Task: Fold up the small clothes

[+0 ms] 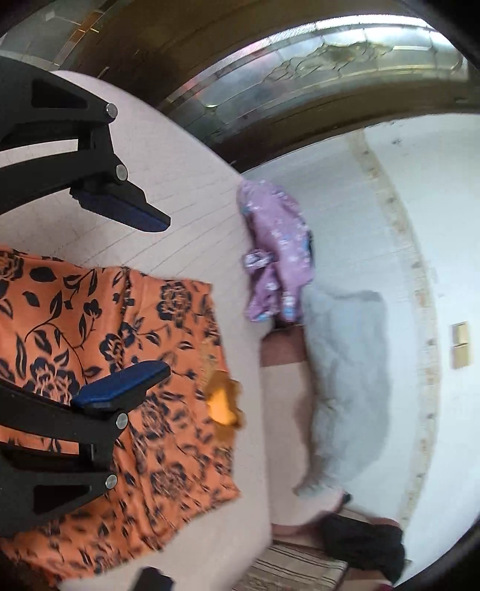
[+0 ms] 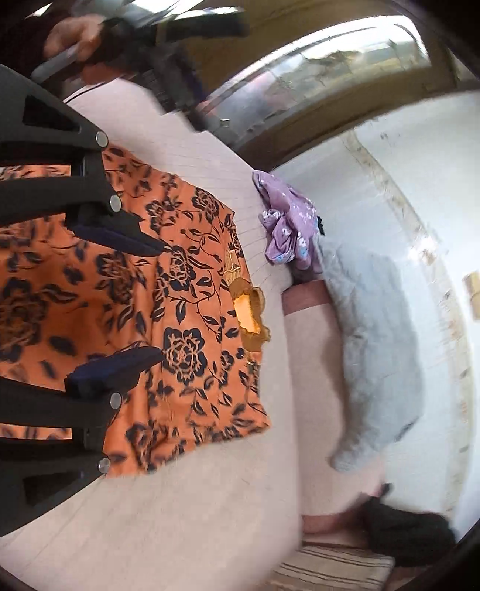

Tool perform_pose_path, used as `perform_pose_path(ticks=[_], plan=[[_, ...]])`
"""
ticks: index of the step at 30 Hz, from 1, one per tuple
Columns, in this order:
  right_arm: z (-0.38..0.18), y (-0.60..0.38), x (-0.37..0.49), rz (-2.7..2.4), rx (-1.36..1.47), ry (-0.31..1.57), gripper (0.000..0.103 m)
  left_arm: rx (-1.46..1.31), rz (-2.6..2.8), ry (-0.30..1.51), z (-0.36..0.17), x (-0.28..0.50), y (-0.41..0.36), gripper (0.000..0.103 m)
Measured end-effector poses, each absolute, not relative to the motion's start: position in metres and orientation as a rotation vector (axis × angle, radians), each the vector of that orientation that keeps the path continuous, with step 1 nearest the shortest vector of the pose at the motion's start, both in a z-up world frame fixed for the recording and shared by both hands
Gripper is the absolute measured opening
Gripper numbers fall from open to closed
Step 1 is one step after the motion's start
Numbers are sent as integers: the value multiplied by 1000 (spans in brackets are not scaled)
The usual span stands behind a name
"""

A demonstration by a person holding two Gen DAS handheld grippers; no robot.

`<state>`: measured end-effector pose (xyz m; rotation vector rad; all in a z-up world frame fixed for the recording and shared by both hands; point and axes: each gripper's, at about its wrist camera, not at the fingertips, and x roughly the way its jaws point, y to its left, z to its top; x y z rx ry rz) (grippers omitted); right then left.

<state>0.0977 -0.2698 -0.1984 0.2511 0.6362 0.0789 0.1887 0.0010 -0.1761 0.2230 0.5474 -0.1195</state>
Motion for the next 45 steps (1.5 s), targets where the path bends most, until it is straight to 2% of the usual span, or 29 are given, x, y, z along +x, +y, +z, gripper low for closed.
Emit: perform_pose_path(ticks=[7,12,18,22,24,45], plan=[[-158,-273,26,62,265,521,55,160,-138,451,-120,134,7,75],[-127,-272,-16,60,268,425,57,174,-130,390,-98,98,6,76],[-100,-265,-52,60,269,327,58,165,-109,350,-82,64,9,83],[-90,-258,-67,65,260,287,60,158,-89,336,-76,47,13,89],[-86,-252,-74,66,249,272,64,152,-74,339,-76,42,15,92],[-93,-236,-82,21,204,285,66,168,-64,412,-97,40,14,93]])
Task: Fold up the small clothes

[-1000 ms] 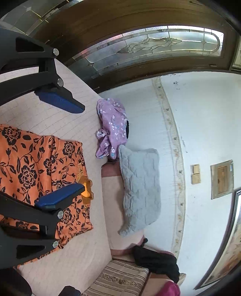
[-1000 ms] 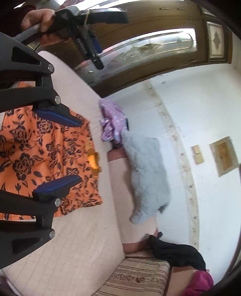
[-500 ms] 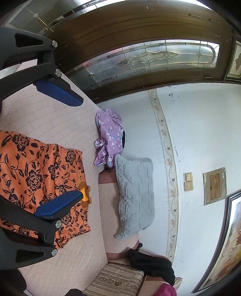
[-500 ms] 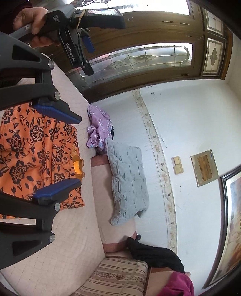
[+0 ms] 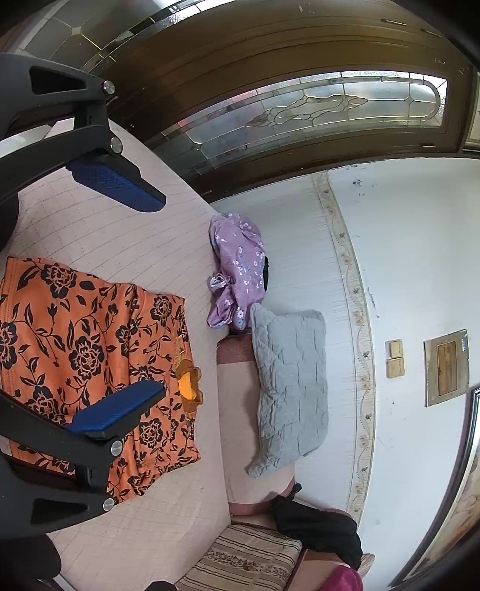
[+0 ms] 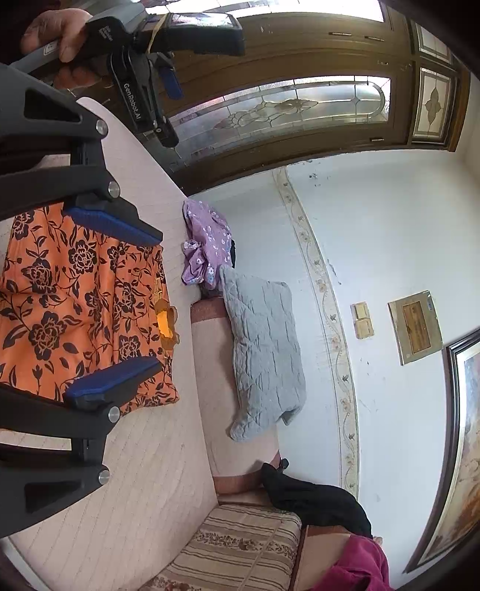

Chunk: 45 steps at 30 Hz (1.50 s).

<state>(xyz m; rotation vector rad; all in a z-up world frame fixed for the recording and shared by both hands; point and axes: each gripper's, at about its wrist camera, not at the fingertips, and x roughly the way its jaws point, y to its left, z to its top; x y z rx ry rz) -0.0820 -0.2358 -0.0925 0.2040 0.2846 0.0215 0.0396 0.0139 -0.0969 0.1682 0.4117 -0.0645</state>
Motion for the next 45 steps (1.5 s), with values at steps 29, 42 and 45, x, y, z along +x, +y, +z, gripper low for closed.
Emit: perform_pose_path(ticks=[29,42,45], plan=[[-99,-219,-67,37,170,322,66,142,-35,450,-111,57,34,93],[-118,-227,-56,20,180,381,66,160,-25,503,-133,71,33,93],[-129,-239,-53,-3,197,414,66,172,-28,571,-153,83,36,93]])
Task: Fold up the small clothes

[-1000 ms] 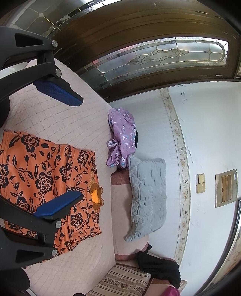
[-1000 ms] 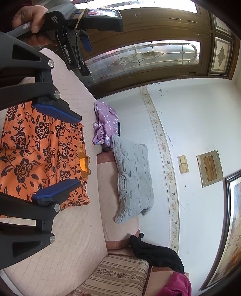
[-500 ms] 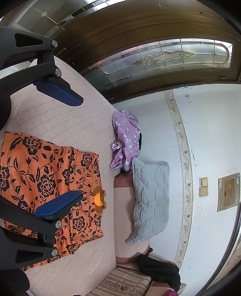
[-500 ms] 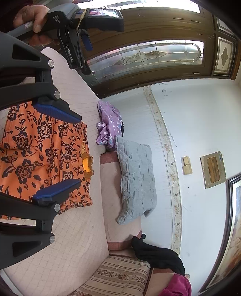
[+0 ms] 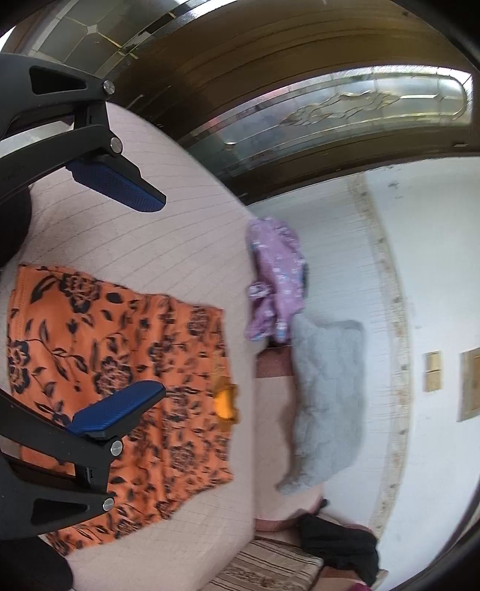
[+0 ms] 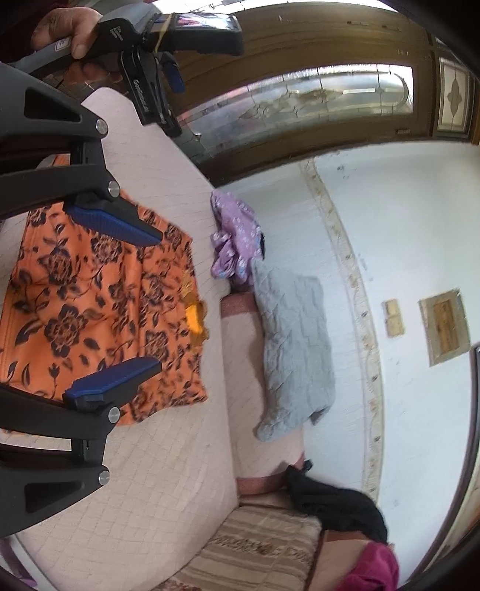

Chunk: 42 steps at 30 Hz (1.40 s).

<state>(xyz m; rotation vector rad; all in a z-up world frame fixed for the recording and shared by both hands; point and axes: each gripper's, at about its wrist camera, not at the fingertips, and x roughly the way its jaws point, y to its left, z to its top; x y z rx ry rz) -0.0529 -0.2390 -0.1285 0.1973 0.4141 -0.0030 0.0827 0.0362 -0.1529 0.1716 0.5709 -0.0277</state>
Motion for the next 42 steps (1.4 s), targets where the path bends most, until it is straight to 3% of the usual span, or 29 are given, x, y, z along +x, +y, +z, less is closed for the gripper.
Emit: perform_pose_path(ticks=[12,19,25,27,34,40,42], plan=[[-224,-334,-36,-210,358,766,68,238,86,904,-271,127,68,93],[-281,-350,-18,-214,512,942,68,130,95,1024,-298,139,96,93],[-294,-354,-11,-211,567,979,68,19,114,1076,-306,141,131,93],[-295,-357,-12,-215,590,978,68,-24,105,1090,-308,141,139,91],[-296,-358,-8,-201,628,993,68,-130,-23,1141,-314,142,142,57],[-300,-372,-21,-203,717,989,68,-176,-121,1171,-323,141,132,57],[-304,-378,-28,-204,753,986,68,-173,-150,1178,-325,141,124,64]])
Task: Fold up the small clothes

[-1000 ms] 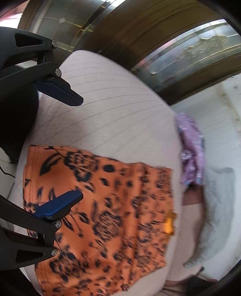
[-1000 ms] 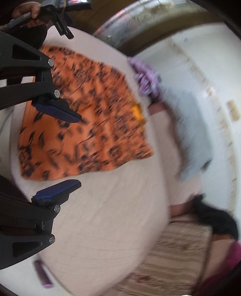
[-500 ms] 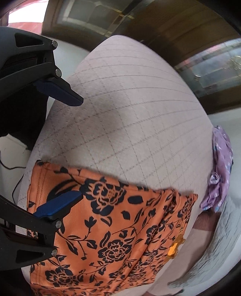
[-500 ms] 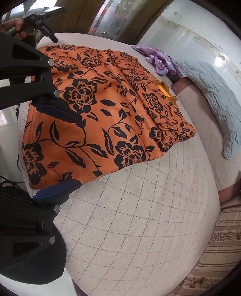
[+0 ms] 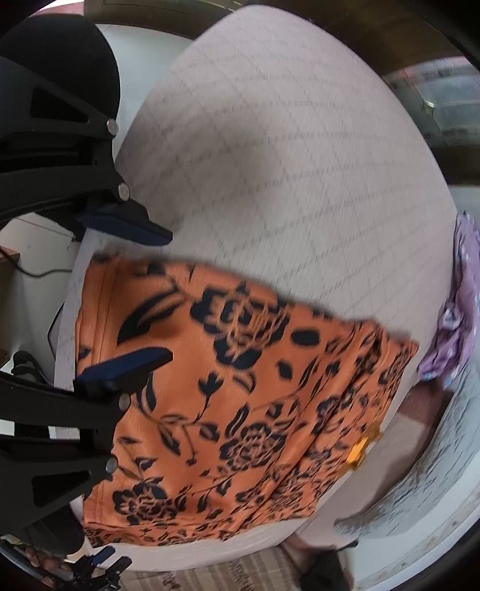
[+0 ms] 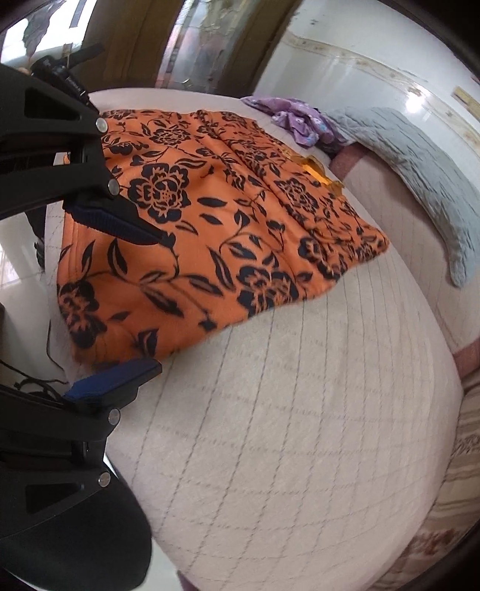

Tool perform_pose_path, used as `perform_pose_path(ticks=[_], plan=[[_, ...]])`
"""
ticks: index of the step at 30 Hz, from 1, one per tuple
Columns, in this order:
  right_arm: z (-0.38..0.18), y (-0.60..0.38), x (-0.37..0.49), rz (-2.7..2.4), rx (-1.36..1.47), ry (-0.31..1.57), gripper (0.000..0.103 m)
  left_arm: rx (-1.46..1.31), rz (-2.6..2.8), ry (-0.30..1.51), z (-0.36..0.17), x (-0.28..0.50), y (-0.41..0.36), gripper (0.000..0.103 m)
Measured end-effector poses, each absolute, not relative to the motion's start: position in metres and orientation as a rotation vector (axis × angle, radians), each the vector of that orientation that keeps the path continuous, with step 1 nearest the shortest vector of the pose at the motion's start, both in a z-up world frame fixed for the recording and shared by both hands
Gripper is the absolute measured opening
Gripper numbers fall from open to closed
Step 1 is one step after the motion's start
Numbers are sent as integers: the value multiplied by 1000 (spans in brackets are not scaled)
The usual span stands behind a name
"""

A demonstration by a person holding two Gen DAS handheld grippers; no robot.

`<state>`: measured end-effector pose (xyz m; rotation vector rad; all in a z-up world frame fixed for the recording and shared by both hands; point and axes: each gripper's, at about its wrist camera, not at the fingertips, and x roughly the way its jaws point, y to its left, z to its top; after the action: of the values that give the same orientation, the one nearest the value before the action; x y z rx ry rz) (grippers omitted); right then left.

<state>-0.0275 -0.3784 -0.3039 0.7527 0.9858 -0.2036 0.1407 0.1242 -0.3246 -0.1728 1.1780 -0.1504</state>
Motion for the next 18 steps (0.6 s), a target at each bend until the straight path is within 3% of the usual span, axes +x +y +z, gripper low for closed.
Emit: perform_pose_path(ticks=[1,6,7,8,9,10,11,12,14,18], plan=[[-308,-382,-32,-196,786,985,68,-164,-158,1177,-325,140,120,68],[-325,-386,-38,-209,832,1011,67,-154,-190,1182,-329,139,109,67],[-329,-385,-39,-207,836,1019,67,-151,-191,1176,-329,138,109,58],[-333,-384,-38,-195,845,1030,62,-128,-182,1165,-328,137,107,43],[-339,-380,-37,-176,855,1046,54,-112,-172,1159,-328,137,107,36],[-341,-376,-35,-173,841,1054,52,-95,-163,1148,-328,136,106,20],[-341,-374,-35,-180,813,1054,43,-95,-162,1144,-329,139,107,12],[-339,-368,-34,-185,761,1059,27,-115,-172,1141,-329,139,110,11],[-336,-364,-33,-179,720,1058,12,-142,-185,1137,-328,137,116,10],[-336,-365,-37,-170,725,1047,12,-145,-192,1135,-329,138,116,13]])
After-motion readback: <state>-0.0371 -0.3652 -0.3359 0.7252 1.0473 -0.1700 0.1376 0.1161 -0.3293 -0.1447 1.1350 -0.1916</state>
